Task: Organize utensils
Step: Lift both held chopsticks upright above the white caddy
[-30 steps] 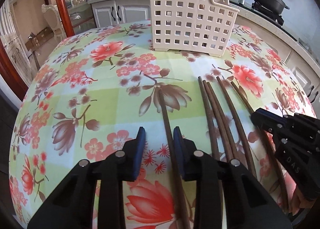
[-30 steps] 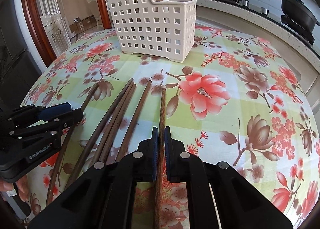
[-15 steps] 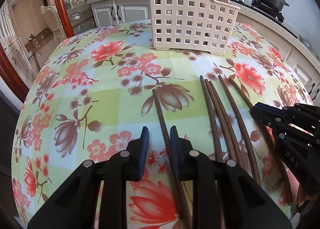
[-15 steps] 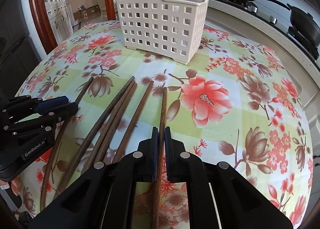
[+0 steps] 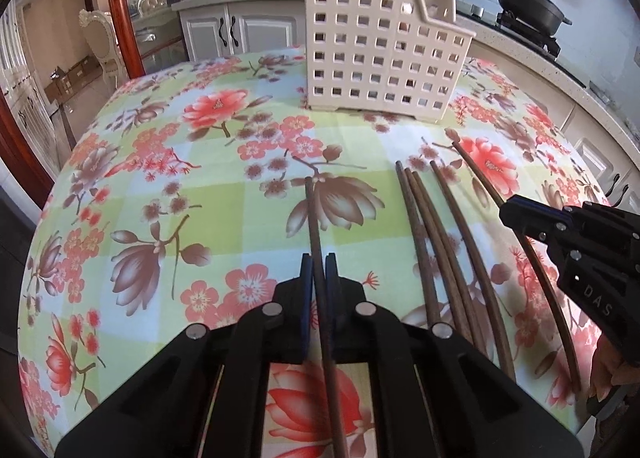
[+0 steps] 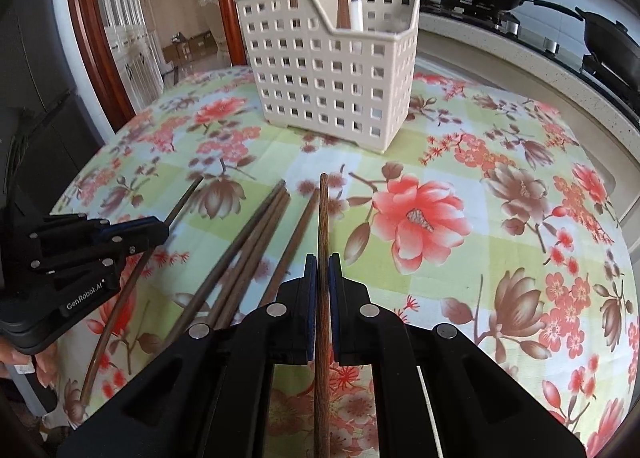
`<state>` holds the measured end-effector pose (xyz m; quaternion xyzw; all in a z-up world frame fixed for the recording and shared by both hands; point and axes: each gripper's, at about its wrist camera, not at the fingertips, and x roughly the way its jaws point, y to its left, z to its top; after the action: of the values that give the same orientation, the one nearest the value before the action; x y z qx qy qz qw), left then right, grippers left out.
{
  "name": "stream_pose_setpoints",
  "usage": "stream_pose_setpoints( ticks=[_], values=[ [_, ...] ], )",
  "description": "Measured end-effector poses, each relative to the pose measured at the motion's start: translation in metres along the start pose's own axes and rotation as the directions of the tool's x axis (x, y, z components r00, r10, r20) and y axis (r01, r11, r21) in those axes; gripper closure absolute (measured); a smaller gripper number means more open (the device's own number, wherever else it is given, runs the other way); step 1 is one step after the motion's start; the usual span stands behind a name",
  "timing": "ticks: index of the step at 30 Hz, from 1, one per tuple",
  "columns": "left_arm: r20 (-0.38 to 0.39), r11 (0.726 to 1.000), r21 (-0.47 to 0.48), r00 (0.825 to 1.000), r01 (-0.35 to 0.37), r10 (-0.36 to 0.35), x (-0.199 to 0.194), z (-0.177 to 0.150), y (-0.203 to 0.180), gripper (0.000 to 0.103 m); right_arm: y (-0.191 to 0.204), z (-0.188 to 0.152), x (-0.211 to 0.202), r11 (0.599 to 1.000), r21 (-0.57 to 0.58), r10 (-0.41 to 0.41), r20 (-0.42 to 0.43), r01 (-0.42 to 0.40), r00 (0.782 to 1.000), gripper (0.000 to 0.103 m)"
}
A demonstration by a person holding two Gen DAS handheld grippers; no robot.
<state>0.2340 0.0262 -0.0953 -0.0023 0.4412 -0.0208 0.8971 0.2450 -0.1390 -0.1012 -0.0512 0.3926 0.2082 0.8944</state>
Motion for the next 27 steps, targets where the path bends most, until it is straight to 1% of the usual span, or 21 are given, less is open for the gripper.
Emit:
stream_pose_setpoints(
  ticks=[2,7,12,16,22,27],
  values=[
    [0.022,1.0,-0.005,1.0,0.004,-0.004,-0.008,0.001,0.0,0.097,0.0,0.002,-0.009,1.0,0.003,0.014,0.036,-0.014,0.999,0.097],
    [0.076,1.0,-0.019,0.997,0.014,-0.012,-0.031,0.005,0.003,0.097,0.003,0.007,-0.026,1.0,0.002,0.024,0.093,-0.024,0.995,0.097],
    [0.137,1.0,-0.011,0.991,0.01,-0.009,-0.058,0.011,0.002,0.097,0.003,0.013,-0.049,0.999,0.006,0.037,0.164,-0.039,0.986,0.097],
    [0.182,1.0,-0.005,0.983,0.003,-0.002,-0.077,0.012,0.0,0.097,0.007,0.017,-0.066,0.999,-0.006,0.041,0.212,-0.041,0.976,0.097],
    [0.24,1.0,-0.002,0.971,-0.009,0.009,-0.1,0.01,-0.001,0.097,0.011,0.019,-0.085,0.999,-0.021,0.043,0.244,-0.039,0.969,0.097],
    [0.294,1.0,0.004,0.956,-0.016,0.014,-0.121,0.007,-0.004,0.097,0.015,0.02,-0.101,0.999,-0.039,0.039,0.275,-0.029,0.961,0.097]
  ],
)
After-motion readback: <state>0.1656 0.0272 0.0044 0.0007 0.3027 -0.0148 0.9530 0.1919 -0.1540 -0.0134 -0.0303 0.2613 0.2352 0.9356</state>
